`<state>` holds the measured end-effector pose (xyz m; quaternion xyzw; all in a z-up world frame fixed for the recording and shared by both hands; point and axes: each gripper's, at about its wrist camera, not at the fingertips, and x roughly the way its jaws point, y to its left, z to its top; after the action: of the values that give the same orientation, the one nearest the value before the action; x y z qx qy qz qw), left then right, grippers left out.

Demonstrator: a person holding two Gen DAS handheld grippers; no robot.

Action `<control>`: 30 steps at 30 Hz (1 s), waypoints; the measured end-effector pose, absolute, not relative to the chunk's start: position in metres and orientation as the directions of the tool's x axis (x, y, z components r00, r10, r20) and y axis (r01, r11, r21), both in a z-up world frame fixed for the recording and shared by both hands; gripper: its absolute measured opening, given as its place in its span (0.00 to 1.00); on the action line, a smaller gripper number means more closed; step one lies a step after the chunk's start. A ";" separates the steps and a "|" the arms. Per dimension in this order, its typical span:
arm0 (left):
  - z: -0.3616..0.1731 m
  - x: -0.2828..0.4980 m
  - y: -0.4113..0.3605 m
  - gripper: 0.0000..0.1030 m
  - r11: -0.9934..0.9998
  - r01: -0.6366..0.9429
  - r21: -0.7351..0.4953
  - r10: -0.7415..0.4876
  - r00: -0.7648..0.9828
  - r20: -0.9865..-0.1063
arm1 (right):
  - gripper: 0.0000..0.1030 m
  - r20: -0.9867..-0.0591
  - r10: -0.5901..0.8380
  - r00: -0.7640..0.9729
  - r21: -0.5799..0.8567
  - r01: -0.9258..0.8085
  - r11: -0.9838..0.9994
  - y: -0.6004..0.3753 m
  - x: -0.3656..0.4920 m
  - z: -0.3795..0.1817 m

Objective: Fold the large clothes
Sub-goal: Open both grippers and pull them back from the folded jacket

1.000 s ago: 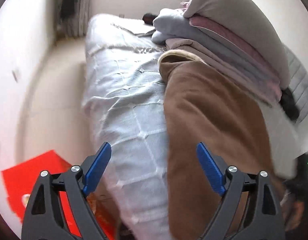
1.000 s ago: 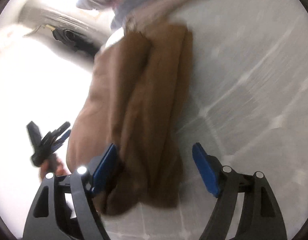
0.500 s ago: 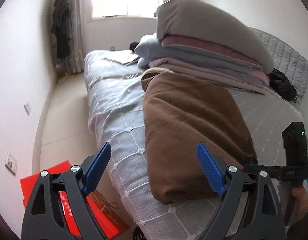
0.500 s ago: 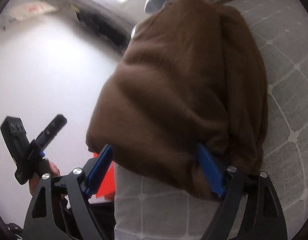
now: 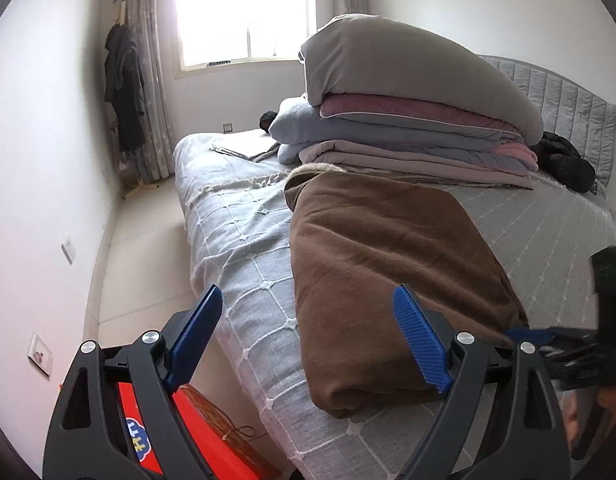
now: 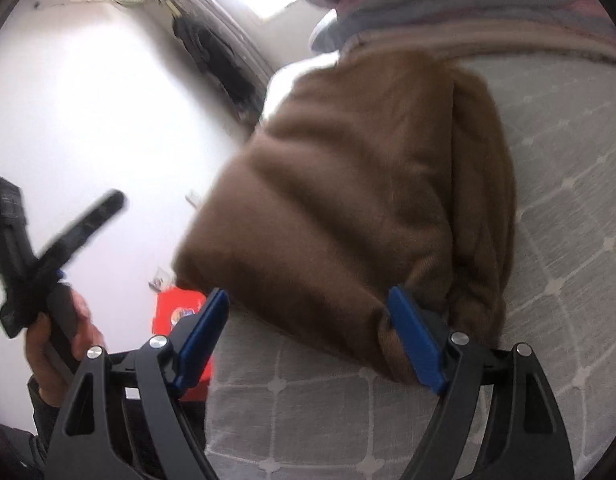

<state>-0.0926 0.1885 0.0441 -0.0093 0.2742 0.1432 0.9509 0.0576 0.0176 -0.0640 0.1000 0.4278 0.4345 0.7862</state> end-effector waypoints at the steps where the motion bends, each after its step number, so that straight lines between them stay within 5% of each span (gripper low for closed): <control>1: 0.045 -0.093 0.188 0.81 0.958 -0.278 0.065 0.270 0.810 -0.520 | 0.78 -0.548 0.783 0.293 0.527 -0.606 0.596 0.011 0.052 -0.055; 3: 0.047 -0.094 0.185 0.81 0.957 -0.279 0.078 0.279 0.814 -0.509 | 0.82 -0.525 0.786 0.326 0.518 -0.611 0.599 0.004 0.047 -0.046; 10: 0.048 -0.094 0.174 0.82 0.954 -0.273 0.123 0.298 0.819 -0.490 | 0.85 -0.674 0.688 0.268 0.450 -0.590 0.670 0.030 0.059 -0.071; 24: 0.050 -0.096 0.169 0.82 0.954 -0.267 0.139 0.301 0.827 -0.476 | 0.86 -0.620 0.731 0.285 0.473 -0.607 0.639 0.017 0.049 -0.052; 30: 0.047 -0.088 0.166 0.83 0.972 -0.222 0.080 0.230 0.815 -0.532 | 0.86 -0.642 0.629 0.439 0.339 -0.573 0.746 -0.001 0.026 -0.030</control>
<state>-0.0884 0.1661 0.0465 0.0071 0.2803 0.1186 0.9525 0.0260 -0.0006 -0.0296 0.0355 0.3937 0.3544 0.8474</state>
